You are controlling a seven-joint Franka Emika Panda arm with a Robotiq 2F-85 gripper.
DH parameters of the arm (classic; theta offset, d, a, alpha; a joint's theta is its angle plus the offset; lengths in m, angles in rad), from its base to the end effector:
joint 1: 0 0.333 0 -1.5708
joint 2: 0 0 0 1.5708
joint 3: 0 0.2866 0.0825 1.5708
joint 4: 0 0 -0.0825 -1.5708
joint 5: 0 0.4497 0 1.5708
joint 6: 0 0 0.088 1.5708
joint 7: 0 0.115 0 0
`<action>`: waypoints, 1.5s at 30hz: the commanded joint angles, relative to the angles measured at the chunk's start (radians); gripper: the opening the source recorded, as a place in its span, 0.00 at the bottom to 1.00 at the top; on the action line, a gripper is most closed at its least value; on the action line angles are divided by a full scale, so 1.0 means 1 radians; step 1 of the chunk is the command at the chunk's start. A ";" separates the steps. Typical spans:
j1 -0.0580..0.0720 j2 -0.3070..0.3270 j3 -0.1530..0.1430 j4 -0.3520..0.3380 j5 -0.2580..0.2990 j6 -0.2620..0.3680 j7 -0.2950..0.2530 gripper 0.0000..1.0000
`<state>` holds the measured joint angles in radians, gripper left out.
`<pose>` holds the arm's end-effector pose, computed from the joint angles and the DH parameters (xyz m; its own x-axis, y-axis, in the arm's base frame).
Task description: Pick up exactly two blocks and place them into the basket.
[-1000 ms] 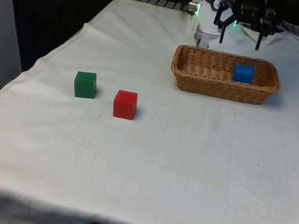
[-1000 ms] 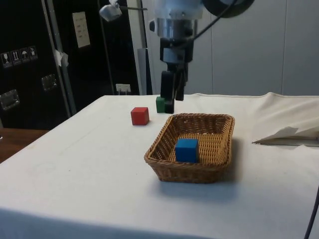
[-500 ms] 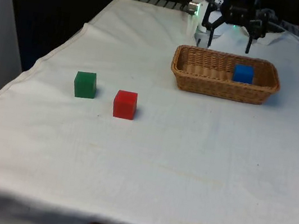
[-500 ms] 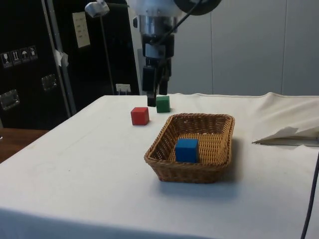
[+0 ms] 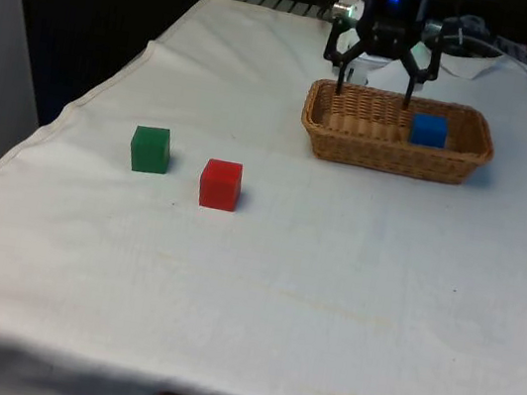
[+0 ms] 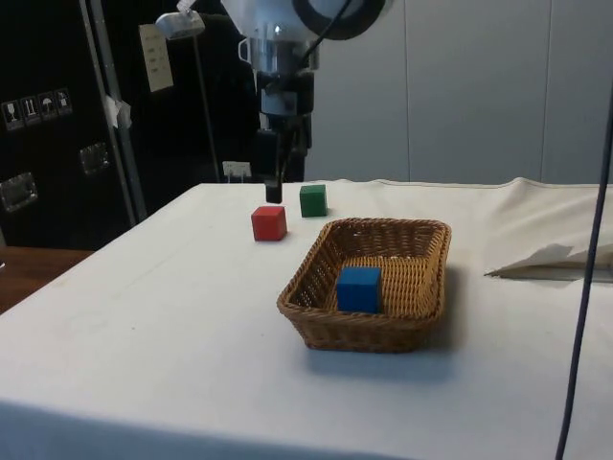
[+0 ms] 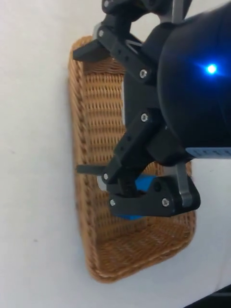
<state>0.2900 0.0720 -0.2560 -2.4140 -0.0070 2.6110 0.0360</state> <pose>0.5442 0.0166 0.2049 0.9918 0.0067 0.1276 0.0045 -0.9998 0.0179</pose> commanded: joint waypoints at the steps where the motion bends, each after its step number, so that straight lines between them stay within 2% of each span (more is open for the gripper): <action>1: -0.004 0.011 -0.001 0.013 0.029 -0.003 -0.029 1.00; 5: -0.007 0.042 -0.016 0.042 0.052 -0.003 -0.062 1.00; 6: -0.002 0.039 -0.021 0.037 0.029 0.000 -0.043 1.00; 7: -0.002 0.047 -0.025 0.045 0.034 0.001 -0.050 1.00; 9: -0.011 0.075 -0.029 0.073 0.077 -0.004 -0.095 1.00; 14: -0.010 0.117 -0.051 0.116 0.108 -0.009 -0.135 1.00; 15: -0.005 0.122 -0.058 0.117 0.096 0.000 -0.125 1.00; 16: -0.009 0.120 -0.053 0.120 0.111 -0.010 -0.138 1.00; 22: -0.010 0.132 -0.060 0.126 0.108 -0.004 -0.141 1.00; 23: -0.006 0.131 -0.065 0.123 0.101 -0.001 -0.136 1.00; 25: -0.015 0.150 -0.066 0.140 0.112 -0.004 -0.155 1.00; 31: -0.024 0.207 -0.090 0.196 0.128 -0.006 -0.198 1.00; 32: -0.013 0.204 -0.101 0.189 0.108 0.000 -0.177 1.00; 33: -0.026 0.218 -0.093 0.206 0.132 -0.006 -0.205 1.00; 40: -0.036 0.307 -0.111 0.284 0.172 -0.002 -0.263 1.00; 41: -0.023 0.301 -0.124 0.277 0.157 0.000 -0.247 1.00; 42: -0.037 0.318 -0.113 0.295 0.178 -0.002 -0.271 1.00; 45: -0.042 0.367 -0.122 0.338 0.202 -0.002 -0.304 1.00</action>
<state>0.2610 0.4380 -0.3920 -2.0800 0.1830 2.6110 -0.2540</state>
